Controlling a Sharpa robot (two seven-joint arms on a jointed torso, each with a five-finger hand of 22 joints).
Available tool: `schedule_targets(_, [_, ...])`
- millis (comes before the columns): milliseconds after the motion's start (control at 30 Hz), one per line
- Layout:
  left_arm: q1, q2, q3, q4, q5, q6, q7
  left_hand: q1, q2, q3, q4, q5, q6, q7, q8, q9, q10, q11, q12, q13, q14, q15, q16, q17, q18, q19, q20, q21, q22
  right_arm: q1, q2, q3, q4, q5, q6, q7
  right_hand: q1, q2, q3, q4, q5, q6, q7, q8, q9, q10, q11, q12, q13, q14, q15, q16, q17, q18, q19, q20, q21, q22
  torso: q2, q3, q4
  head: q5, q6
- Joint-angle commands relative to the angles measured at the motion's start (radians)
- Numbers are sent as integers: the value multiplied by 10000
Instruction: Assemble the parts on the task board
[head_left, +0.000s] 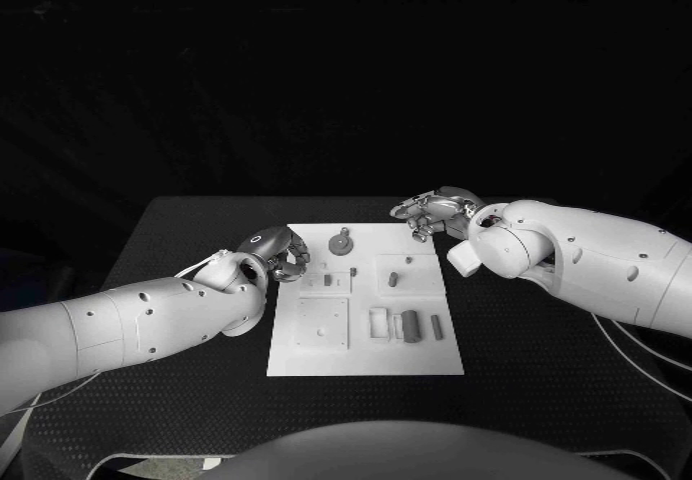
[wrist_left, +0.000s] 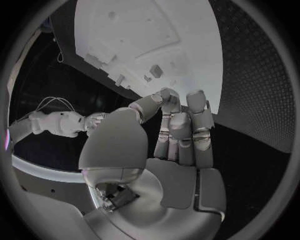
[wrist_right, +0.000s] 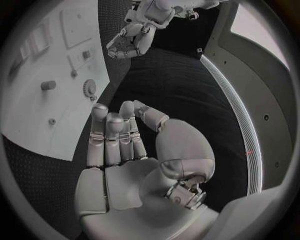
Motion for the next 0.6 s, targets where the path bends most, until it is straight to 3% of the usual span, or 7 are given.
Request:
schedule_targets(33, [-55,60,8,-2,-1058,-463,329,53,-21,-48,-16,62,247,152,66,9,1719,18,-15,19,13,-89,-39,17,323,40,-57,-40,179,-3,13,6,-14,-150,212,153,112,-18,-18,-22,59,-8,88,26,-10,-21,49,-13,10,14,-21,-36,12,132,-28,-42,-42,101,2,1,-5,-35,-13])
schedule_targets(600, [-336,447,12,-632,-1171,-429,434,68,-15,-52,-7,61,265,146,73,6,1749,10,-16,29,17,-96,-34,30,313,54,-58,-40,182,-5,76,6,-81,-154,300,174,125,-3,-20,-21,58,-1,88,24,-17,-21,49,-11,10,13,-21,-34,14,132,-31,-40,-41,104,0,1,7,-131,-48])
